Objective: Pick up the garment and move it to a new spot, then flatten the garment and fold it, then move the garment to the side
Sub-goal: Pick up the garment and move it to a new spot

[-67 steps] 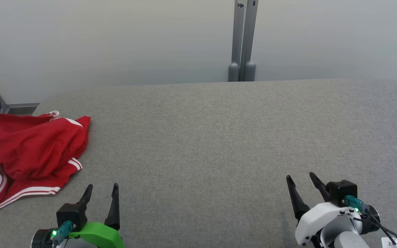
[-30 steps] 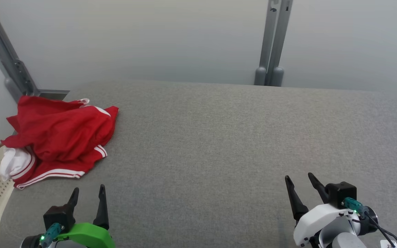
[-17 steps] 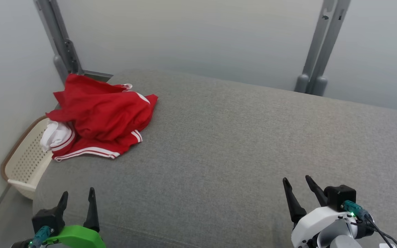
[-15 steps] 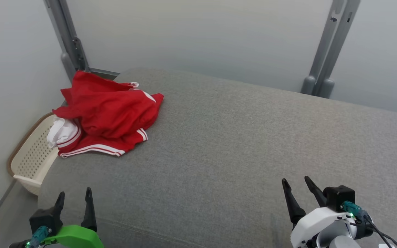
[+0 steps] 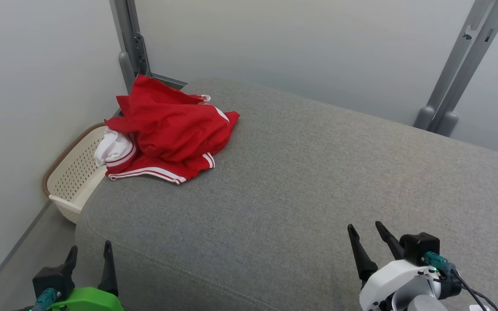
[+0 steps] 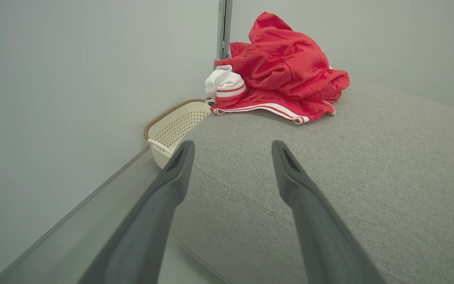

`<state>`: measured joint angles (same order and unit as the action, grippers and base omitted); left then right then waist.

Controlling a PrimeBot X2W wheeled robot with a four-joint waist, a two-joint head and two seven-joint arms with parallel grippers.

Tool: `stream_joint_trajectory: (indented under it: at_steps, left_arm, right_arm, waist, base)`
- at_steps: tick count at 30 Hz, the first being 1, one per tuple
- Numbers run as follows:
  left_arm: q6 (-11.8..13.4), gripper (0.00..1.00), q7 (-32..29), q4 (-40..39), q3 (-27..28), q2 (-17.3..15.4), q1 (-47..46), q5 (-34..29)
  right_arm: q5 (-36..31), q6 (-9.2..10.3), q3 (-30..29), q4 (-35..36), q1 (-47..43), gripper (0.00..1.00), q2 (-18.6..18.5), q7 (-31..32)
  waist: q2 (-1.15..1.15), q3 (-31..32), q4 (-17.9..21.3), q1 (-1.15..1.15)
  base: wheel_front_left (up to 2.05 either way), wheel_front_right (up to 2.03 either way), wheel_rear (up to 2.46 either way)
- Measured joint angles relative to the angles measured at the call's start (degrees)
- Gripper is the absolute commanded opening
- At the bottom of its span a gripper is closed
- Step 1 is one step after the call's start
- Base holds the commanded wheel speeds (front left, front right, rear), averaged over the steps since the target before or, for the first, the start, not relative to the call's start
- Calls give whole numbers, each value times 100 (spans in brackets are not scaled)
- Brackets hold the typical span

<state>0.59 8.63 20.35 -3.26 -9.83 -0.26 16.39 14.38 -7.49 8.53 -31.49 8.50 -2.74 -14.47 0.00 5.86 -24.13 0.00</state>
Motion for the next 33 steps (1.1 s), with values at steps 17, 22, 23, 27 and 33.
stream_joint_trajectory:
  at_steps: [17,22,23,27,33]
  left_arm:
    - [-370,100,-886,286,-122,-196,-1179,397]
    - [-571,100,-1626,947,-199,-216,-2412,715]
    - [-612,100,-1712,1071,-250,-212,-2593,746]
    - [-699,100,-2168,1655,-401,-275,-3371,845]
    - [-716,100,-2627,2330,-514,-454,-4236,821]
  right_arm:
    - [-105,0,109,137,7,100,-2,32]
    - [-339,0,197,560,260,100,2,247]
    - [-368,0,221,614,272,100,-1,320]
    - [-605,0,379,890,301,100,0,576]
    - [-916,0,422,1449,426,100,0,899]
  waist:
    - [0,-244,76,0]
    - [0,-597,256,0]
    - [0,-669,295,0]
    - [0,-959,459,0]
    - [0,-1428,701,0]
  base:
    - [0,0,0]
    - [0,0,0]
    - [0,0,0]
    - [0,0,0]
    - [0,0,0]
